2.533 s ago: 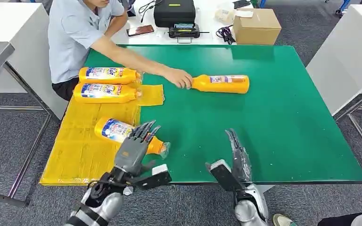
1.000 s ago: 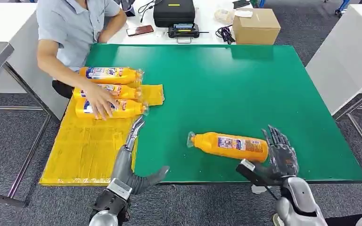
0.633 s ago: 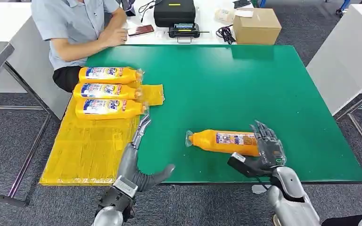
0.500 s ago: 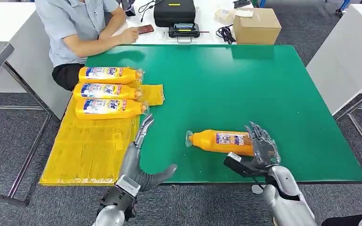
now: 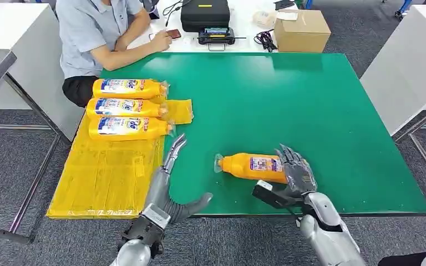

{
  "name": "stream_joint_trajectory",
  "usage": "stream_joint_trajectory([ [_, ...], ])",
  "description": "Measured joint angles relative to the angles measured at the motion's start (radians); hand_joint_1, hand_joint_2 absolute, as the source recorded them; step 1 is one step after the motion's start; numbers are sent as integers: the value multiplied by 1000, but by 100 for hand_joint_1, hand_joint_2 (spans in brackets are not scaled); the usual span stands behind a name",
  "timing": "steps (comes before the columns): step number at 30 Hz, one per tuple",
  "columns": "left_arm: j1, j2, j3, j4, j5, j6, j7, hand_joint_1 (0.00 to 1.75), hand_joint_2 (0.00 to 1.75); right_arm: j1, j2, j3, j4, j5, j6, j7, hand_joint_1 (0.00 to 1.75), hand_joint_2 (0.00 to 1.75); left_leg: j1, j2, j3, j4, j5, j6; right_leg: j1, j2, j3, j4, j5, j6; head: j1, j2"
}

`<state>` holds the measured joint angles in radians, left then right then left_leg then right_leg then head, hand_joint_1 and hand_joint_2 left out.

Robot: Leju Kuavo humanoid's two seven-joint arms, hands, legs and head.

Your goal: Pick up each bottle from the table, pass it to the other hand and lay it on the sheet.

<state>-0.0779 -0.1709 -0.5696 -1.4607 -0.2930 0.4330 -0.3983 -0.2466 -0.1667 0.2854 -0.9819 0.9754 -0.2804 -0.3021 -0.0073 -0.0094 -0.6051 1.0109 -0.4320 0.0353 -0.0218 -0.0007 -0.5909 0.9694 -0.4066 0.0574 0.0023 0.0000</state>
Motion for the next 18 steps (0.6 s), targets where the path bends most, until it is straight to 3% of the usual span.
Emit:
stream_joint_trajectory([
  [2, -1, -1, -4, 1, 0, 0, 0, 0, 175, -6, 0, 3, 3, -3, 5, 4, 2, 175, 0, 0, 0, 0, 0, 0, 0, 0, 0, 0, 0, 0, 0, 0],
  [3, -1, -1, -4, 1, 0, 0, 0, 0, 175, -9, -1, 7, 6, -3, 8, 11, 52, 175, 0, 0, 0, 0, 0, 0, 0, 0, 0, 0, 0, 0, 0, 0],
  [4, -1, -1, -5, 1, 0, 0, 0, 0, 175, -13, -1, 10, 8, -2, 13, 22, 136, 175, 0, 0, 0, 0, 0, 0, 0, 0, 0, 0, 0, 0, 0, 0],
  [5, -1, -1, -5, 1, 0, 0, 0, 0, 175, -17, -2, 13, 10, 2, 21, 34, 164, 175, 0, 0, 0, 0, 0, 0, 0, 0, 0, 0, 0, 0, 0, 0],
  [6, -1, -1, -5, 1, 0, 0, 0, 0, 175, -22, -3, 19, 14, 9, 29, 48, 175, 175, 0, 0, 0, 0, 0, 0, 0, 0, 0, 0, 0, 0, 0, 0],
  [18, -1, -1, -5, 1, -21, 9, 9, 0, 175, -57, -19, 84, 32, 98, 57, 156, 175, 175, 0, 0, 0, 0, 0, 0, 0, 0, 0, 0, 0, 0, 0, 0],
])
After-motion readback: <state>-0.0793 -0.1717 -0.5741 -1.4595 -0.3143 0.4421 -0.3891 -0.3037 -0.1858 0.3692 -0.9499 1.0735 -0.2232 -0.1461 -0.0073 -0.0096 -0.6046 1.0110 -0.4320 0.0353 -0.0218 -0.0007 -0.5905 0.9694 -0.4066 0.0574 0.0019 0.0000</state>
